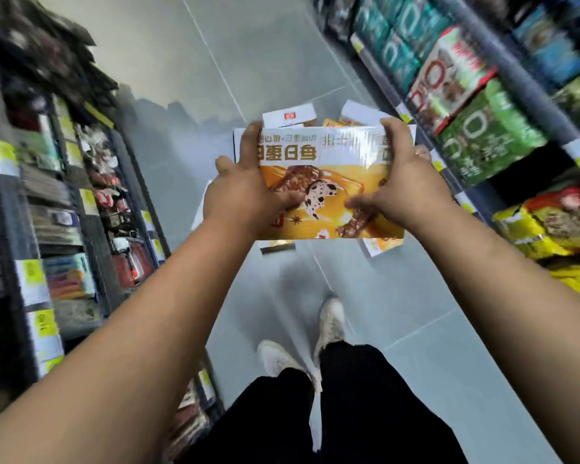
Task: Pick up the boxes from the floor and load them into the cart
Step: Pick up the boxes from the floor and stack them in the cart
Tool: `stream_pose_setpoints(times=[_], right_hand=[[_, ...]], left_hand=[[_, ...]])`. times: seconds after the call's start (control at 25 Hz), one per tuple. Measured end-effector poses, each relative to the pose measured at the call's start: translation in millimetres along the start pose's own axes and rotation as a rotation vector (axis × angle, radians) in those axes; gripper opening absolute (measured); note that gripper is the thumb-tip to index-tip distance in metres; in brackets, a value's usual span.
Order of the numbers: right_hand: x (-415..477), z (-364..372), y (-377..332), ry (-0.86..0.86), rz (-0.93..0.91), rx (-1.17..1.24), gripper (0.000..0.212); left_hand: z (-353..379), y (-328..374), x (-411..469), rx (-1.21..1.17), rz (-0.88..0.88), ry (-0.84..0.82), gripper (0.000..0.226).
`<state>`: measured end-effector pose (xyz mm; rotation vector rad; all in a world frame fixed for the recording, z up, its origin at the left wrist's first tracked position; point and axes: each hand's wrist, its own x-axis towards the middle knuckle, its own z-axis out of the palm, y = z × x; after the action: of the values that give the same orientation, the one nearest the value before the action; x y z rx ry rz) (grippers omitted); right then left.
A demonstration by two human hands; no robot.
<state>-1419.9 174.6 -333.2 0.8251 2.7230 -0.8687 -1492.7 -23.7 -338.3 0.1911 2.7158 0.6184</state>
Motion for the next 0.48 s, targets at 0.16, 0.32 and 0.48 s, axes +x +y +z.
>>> stream_pose_setpoints(times=[0.16, 0.32, 0.48], right_hand=[[-68.7, -88.6, 16.1, 0.159, 0.06, 0.054, 0.118], [-140.0, -145.8, 61.8, 0.266, 0.138, 0.066, 0.116], [-219.5, -192.0, 138.7, 0.372, 0.236, 0.082, 0.115]], left_hand=[[-38.7, 75.8, -49.4, 0.03, 0.163, 0.043, 0.112], [-36.5, 143.0, -109.9, 0.046, 0.296, 0.012, 0.111], [-3.7, 213.2, -188.1, 0.083, 0.435, -0.047, 0.111]])
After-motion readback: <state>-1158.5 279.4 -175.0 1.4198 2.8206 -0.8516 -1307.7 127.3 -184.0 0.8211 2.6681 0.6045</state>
